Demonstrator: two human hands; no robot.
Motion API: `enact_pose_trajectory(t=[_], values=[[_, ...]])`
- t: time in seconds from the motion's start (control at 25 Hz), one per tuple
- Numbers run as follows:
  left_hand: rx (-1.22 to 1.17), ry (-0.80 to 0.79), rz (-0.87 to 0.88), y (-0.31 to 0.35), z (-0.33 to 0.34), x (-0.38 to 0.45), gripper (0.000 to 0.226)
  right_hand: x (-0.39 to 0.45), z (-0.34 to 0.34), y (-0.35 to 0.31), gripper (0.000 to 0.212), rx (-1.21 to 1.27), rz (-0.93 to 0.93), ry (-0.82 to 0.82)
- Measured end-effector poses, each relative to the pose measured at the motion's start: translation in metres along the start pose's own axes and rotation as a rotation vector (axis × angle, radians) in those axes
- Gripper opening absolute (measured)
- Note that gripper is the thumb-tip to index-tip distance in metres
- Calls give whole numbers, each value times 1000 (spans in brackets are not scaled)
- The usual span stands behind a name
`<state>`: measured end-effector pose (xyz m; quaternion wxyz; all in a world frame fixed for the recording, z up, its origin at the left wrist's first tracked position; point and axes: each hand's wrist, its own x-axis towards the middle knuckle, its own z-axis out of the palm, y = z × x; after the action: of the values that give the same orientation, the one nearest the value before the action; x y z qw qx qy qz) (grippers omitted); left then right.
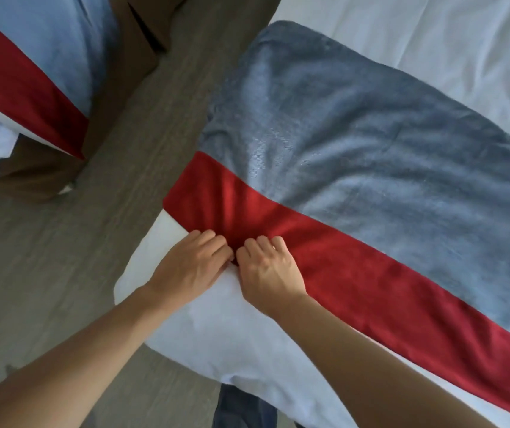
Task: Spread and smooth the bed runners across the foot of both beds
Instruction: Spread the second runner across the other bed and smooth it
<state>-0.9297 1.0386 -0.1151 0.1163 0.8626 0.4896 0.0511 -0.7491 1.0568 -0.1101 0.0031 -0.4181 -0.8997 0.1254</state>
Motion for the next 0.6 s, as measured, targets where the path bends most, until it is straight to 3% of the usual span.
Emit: enact_pose_trajectory(t=[0.12, 0.32, 0.44, 0.6], values=[[24, 39, 19, -4, -2, 7, 20, 7, 1, 1, 13, 10, 35, 26], [-46, -43, 17, 7, 1, -25, 25, -15, 0, -21, 11, 114, 22, -28], [-108, -24, 20, 15, -9, 16, 15, -14, -18, 19, 20, 165, 147, 75], [-165, 48, 143, 60, -11, 121, 13, -44, -58, 123, 13, 84, 384, 221]])
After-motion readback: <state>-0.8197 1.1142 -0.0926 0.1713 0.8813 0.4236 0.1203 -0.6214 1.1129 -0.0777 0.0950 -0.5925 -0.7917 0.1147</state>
